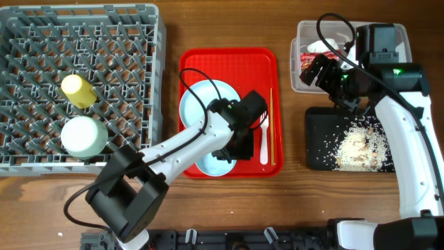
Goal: Sort waste into correct bins and load items into the dishwasher rack
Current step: 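Reach the left gripper to the small light-blue bowl and grasp it, then carry the small bowl to the gray rack and release it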
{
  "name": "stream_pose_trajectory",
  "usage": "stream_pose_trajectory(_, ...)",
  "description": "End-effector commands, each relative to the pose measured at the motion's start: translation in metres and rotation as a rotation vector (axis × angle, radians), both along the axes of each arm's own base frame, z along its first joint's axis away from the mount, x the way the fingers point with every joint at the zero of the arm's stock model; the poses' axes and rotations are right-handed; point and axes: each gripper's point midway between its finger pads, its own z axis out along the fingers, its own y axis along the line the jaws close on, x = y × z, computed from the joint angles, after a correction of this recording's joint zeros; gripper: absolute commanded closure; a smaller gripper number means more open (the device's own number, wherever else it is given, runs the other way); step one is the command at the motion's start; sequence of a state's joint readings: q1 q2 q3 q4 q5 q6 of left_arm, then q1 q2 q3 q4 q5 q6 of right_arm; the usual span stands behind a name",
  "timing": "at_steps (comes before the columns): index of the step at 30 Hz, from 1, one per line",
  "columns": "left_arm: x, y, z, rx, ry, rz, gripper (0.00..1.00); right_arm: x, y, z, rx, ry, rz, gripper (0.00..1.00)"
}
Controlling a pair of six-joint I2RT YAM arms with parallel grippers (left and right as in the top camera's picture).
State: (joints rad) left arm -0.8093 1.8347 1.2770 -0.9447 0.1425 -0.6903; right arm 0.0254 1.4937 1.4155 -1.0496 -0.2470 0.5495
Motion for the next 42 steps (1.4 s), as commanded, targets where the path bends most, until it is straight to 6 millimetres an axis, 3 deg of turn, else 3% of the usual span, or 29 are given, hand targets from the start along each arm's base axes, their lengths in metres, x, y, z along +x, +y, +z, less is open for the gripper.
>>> stream_pose_trajectory(1,-0.007,0.006,-0.03,0.044,-0.038,-0.005,0.58,0.003,0.002,0.009,0.013,-0.024,-0.002,0.0)
stream_pose_trajectory(5,-0.012,0.01,-0.044,0.091,-0.1,-0.049,0.61,0.003,0.002,0.009,0.013,-0.024,-0.002,0.0)
stream_pose_trajectory(13,0.004,0.019,-0.041,0.235,-0.291,-0.151,0.86,0.003,0.002,0.009,0.012,-0.024,-0.001,0.0)
stream_pose_trajectory(18,0.008,0.017,-0.057,0.259,-0.295,-0.207,0.96,0.003,0.002,0.009,0.012,-0.025,-0.001,0.0)
stream_pose_trajectory(25,0.015,0.026,-0.062,0.325,-0.327,-0.253,0.96,0.003,0.002,0.009,0.012,-0.024,-0.001,0.0)
stream_pose_trajectory(29,0.012,0.03,-0.052,0.362,-0.302,-0.263,0.96,0.003,0.002,0.009,0.012,-0.024,-0.001,0.0)
stream_pose_trajectory(34,0.019,0.028,-0.019,0.412,-0.321,-0.276,0.96,0.003,0.002,0.009,0.012,-0.024,-0.001,0.0)
stream_pose_trajectory(42,0.059,0.038,0.026,0.546,-0.513,-0.248,0.96,0.003,0.002,0.009,0.012,-0.025,-0.001,0.0)
